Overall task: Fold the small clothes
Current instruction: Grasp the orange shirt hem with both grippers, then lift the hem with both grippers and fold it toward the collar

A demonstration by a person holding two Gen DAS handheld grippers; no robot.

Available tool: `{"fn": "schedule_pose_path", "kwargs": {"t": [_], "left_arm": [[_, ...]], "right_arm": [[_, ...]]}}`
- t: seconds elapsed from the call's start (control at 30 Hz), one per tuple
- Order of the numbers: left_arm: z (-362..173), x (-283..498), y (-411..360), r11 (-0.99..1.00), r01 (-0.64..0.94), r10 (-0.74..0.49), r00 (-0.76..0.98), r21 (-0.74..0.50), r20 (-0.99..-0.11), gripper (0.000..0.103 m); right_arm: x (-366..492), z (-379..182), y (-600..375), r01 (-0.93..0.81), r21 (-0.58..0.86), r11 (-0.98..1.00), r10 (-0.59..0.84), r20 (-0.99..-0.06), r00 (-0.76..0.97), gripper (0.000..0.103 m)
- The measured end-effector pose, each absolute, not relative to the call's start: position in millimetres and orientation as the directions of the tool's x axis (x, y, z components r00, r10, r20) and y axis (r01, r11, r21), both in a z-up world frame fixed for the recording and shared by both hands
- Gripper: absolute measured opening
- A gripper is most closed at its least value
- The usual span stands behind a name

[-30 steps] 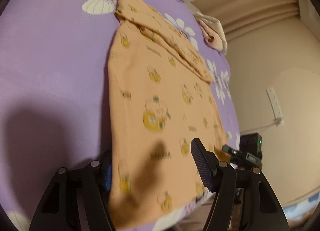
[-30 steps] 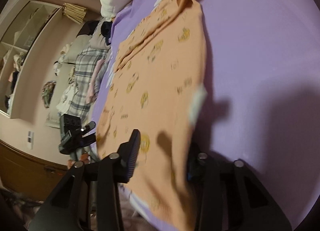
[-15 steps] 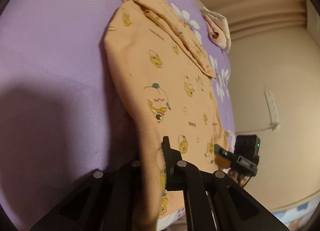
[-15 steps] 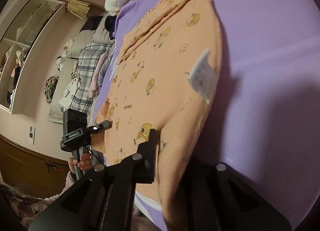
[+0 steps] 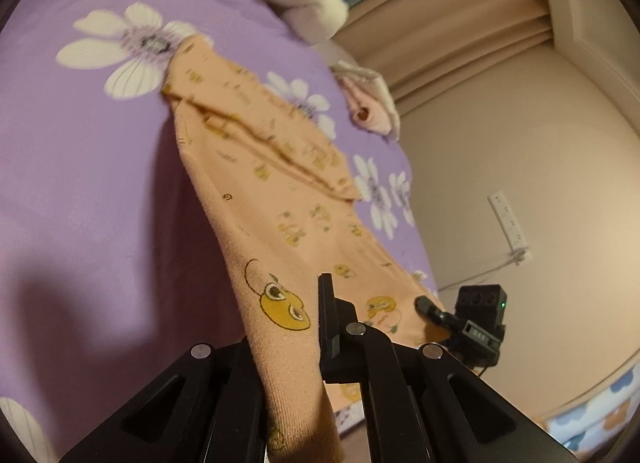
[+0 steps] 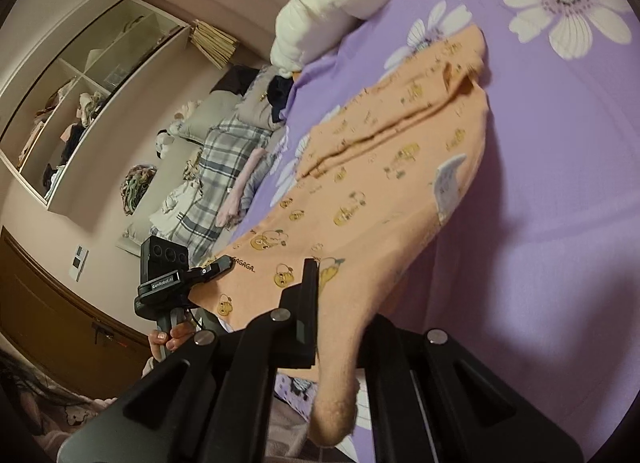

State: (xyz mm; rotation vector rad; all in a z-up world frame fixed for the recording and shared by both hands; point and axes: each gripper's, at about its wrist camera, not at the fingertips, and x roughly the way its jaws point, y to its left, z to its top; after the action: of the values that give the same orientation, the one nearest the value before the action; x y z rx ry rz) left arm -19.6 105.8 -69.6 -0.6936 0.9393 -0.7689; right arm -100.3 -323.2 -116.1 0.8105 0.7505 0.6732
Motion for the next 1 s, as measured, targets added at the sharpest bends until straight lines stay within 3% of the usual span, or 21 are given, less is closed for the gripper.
{"fn": "schedule_pose_path", "kwargs": {"t": [0.23,0.57,1.0], "left_arm": [[-37.1,-33.5,104.1,0.553,0.371,-0.815,0.429,-0.746,-0.390,0.000],[-22.7,-44.8,110.2,0.548,0.399,-0.822,0.419,-0.735,-0.385,0.000],[15.0,-61.8,106.6,0.570,0.454,-0.815,0.416,-0.685,-0.403,0.000]], "right_arm": [[-113.2,-92.4,-321.6,-0.322,0.770,0.551,0.746,-0.281,0.604,0.003],[-125.2,-73.9,-332.8,-0.365,0.768,0.526,0.746,-0.212,0.631,0.003],[-138.3,-11.0,-312.2,-0.452,0.679,0.579,0.755,-0.238,0.611,0.003]]}}
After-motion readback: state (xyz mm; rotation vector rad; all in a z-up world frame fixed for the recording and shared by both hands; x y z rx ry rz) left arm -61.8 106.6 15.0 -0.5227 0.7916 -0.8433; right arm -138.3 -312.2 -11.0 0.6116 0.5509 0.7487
